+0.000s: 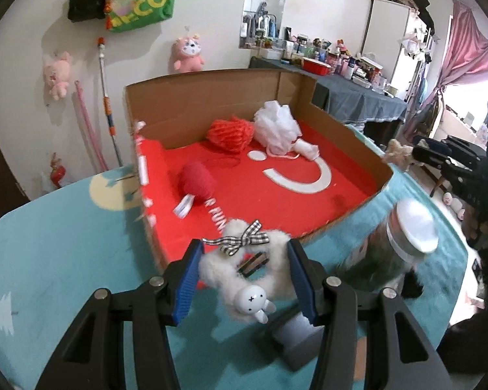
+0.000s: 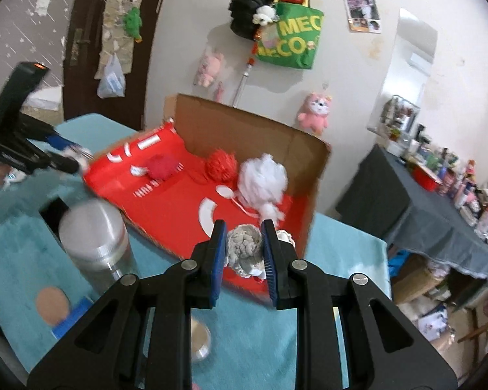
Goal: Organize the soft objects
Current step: 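Carry the bunny ring and crocheted scrunchie over the box and lower them inside, then open both tools to release the bunny ring and scrunchie in the box, then withdraw both tools from the box toward the remaining table items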
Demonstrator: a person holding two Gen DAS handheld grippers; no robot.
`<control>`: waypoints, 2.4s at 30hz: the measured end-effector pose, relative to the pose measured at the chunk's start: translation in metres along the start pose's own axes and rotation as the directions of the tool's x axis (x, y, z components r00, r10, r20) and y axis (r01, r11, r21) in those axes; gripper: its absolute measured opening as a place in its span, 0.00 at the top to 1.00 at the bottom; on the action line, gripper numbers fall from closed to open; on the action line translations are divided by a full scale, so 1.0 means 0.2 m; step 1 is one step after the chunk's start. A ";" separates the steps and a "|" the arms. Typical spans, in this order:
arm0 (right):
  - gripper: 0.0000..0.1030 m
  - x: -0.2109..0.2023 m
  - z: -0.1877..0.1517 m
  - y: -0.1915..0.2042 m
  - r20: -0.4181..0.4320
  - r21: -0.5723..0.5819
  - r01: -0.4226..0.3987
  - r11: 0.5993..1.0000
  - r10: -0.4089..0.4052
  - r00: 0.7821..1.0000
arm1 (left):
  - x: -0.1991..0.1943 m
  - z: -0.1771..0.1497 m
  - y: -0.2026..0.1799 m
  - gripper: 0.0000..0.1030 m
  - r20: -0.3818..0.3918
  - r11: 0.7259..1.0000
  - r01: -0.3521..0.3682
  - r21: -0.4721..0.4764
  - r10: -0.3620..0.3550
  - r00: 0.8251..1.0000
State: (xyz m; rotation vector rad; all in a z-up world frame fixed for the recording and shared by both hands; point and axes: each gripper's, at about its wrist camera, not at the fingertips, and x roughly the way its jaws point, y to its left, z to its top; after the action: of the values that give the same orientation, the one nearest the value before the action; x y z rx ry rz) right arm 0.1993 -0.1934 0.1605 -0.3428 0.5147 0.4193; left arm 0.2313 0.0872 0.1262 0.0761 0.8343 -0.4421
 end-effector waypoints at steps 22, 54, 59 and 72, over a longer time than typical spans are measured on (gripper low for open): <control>0.80 1.10 0.35 -0.20 -0.336 0.367 -0.238 0.899 0.367 0.868 | 0.83 0.54 -0.01 0.47 -0.236 0.997 -0.061 -0.050 0.048 0.971; 0.79 1.20 0.24 -0.35 -0.455 0.413 -0.060 0.909 0.263 0.851 | 0.92 0.47 0.02 0.28 -0.227 0.991 -0.117 -0.066 0.099 0.969; 0.78 1.13 0.26 -0.34 -0.437 0.400 -0.062 0.914 0.250 0.864 | 0.81 0.46 0.00 0.21 -0.190 0.989 -0.115 -0.090 0.096 0.977; 0.20 0.63 0.38 -0.29 -0.267 0.357 -0.061 0.932 0.164 0.950 | 0.36 0.41 -0.08 0.03 -0.013 0.979 -0.130 -0.156 0.130 0.991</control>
State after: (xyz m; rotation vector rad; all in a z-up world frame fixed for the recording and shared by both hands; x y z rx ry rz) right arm 0.3556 -0.1738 0.1664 -0.0324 0.8892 0.3836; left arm 0.3243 0.0275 0.1319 -0.0146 0.8586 -0.2523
